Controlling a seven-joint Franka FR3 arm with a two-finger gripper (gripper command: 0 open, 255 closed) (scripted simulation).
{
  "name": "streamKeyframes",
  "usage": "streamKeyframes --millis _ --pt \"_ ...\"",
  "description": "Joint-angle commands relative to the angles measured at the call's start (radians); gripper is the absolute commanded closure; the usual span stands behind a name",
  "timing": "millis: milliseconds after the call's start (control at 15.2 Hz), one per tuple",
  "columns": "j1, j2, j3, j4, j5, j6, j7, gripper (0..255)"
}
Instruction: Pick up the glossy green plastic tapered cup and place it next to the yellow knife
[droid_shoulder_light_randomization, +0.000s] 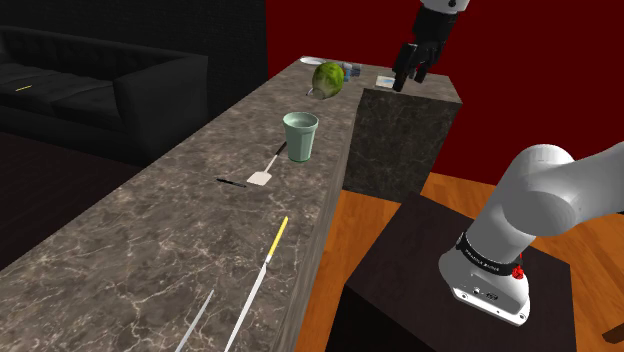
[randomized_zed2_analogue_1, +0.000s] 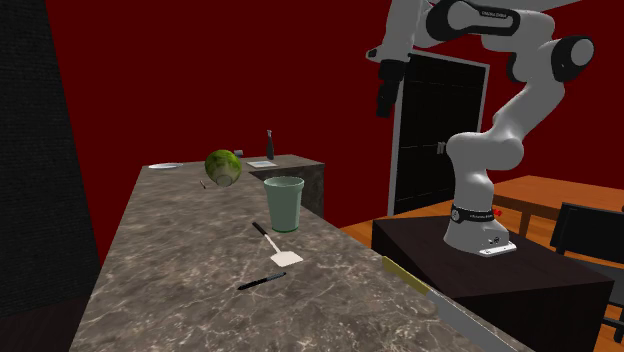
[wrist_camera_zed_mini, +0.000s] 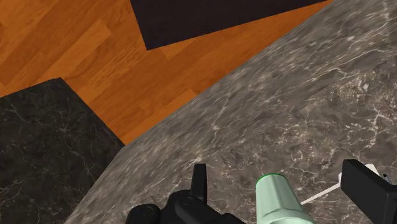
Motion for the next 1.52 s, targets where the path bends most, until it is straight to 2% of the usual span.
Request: streamKeyframes --millis 0,396,726,1122,1452 --pt "0.000 0.000 0.000 0.000 0.000 0.000 0.000 0" --pt "0.020 0.229 -0.079 0.062 0.027 0.148 -0.081 0" --pt "0.045 0.433 -0.139 0.151 0.079 0.240 -0.164 0" --pt "0.070 0.687 -0.194 0.303 0.182 0.302 -0.281 0" --pt "0.068 0.904 -0.212 0.469 0.289 0.309 -0.382 0"
